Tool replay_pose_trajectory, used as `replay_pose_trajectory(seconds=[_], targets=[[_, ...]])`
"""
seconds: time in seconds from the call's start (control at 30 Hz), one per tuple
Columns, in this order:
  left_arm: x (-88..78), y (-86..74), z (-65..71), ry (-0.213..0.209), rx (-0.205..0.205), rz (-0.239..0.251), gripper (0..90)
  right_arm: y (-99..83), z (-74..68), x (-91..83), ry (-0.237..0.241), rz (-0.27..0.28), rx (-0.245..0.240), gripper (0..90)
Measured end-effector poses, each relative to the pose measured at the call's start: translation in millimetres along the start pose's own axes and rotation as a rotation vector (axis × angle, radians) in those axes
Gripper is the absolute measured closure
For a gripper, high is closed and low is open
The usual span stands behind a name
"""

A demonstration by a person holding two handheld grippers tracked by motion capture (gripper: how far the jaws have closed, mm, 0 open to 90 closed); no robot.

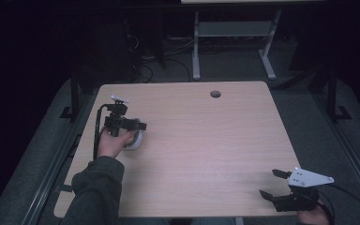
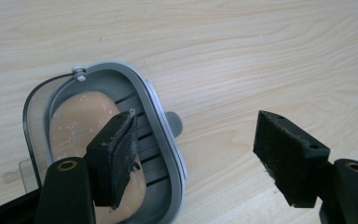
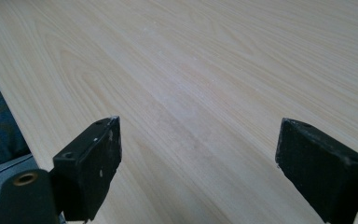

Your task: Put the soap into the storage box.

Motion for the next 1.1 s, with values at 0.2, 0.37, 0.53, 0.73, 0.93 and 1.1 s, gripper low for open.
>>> replay_pose_trajectory(seconds=[0.2, 0.37, 0.53, 0.73, 0.93, 1.1], targets=[[-4.9, -4.9, 2.8, -0.043, -0.003, 0.015, 30.3, -0.1, 0.1, 0.5, -0.003, -0.002, 0.000, 13.8], [-8.9, -7.3, 3.9, -0.061, -0.006, 0.024, 29.9, -0.2, 0.1, 0.6, -0.004, -0.005, 0.000, 13.8], [-14.6, -12.3, 8.4, -0.088, 0.007, 0.033, 28.9, -0.6, 0.3, 0.5, -0.006, -0.005, 0.000, 13.8], [-19.9, -16.7, 12.3, -0.105, 0.023, 0.042, 28.3, -0.6, 0.2, 0.7, -0.006, -0.006, -0.003, 13.8], [-25.9, -21.8, 16.9, -0.122, 0.043, 0.052, 28.3, -0.6, 0.1, 0.8, -0.007, -0.007, -0.005, 13.8], [-28.1, -27.2, 20.3, -0.138, 0.052, 0.051, 28.1, -0.7, 0.0, 1.0, -0.009, -0.009, -0.005, 13.8]])
Point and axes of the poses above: each handheld gripper's, and its own axes: x roughly forward along the jaws, y roughly out of its top, z roughly to its right, the point moved 5 cm from there along x, roughly forward along the jaws, and after that the axes turned 14 degrees about z, right-handed, at the moved point
